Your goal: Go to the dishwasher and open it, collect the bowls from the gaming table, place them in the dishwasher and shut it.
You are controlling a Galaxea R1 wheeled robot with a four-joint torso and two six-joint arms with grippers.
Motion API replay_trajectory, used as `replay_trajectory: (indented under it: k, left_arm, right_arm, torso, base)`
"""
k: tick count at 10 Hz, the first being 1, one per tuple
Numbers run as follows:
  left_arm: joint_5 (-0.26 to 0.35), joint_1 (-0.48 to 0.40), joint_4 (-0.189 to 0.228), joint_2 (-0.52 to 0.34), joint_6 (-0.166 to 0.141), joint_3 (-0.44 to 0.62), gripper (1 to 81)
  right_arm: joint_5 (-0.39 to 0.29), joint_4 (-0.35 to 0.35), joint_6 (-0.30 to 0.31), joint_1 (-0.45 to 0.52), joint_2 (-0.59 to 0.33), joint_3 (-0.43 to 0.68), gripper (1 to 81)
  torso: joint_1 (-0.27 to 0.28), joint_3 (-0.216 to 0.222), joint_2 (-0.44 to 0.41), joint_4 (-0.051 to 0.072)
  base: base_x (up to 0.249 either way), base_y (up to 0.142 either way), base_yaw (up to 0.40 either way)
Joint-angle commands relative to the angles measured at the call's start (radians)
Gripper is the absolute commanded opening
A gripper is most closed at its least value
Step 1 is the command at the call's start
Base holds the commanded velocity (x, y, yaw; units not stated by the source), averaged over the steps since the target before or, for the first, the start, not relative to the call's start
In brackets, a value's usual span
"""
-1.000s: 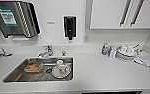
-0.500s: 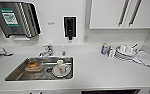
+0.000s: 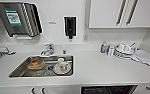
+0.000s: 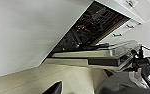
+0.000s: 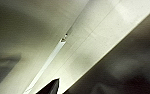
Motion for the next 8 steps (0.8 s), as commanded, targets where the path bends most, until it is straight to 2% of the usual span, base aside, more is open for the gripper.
replay_trajectory:
  k: [1, 5, 8]
  left_arm:
    - [0.018, -0.084, 0.007, -0.039, 0.002, 0.027, 81.1]
    - [0.019, -0.078, 0.009, -0.028, 0.003, 0.027, 81.1]
    - [0.02, -0.072, 0.011, -0.014, 0.003, 0.02, 81.1]
  right_arm:
    - [-0.188, -0.071, -0.099, 0.054, 0.048, 0.047, 81.1]
    - [-0.173, -0.076, -0.102, 0.02, 0.131, -0.015, 81.1]
    - [-0.171, -0.085, -0.103, 0.009, 0.14, -0.027, 81.1]
  torso:
    - [0.0, 0.0, 0.0, 0.0]
    - [0.001, -0.001, 0.0, 0.0]
    - [0.002, -0.001, 0.001, 0.0]
  base:
    - [-0.077, 0.0, 0.0]
    - [-0.082, 0.0, 0.0]
    - [-0.093, 0.0, 0.0]
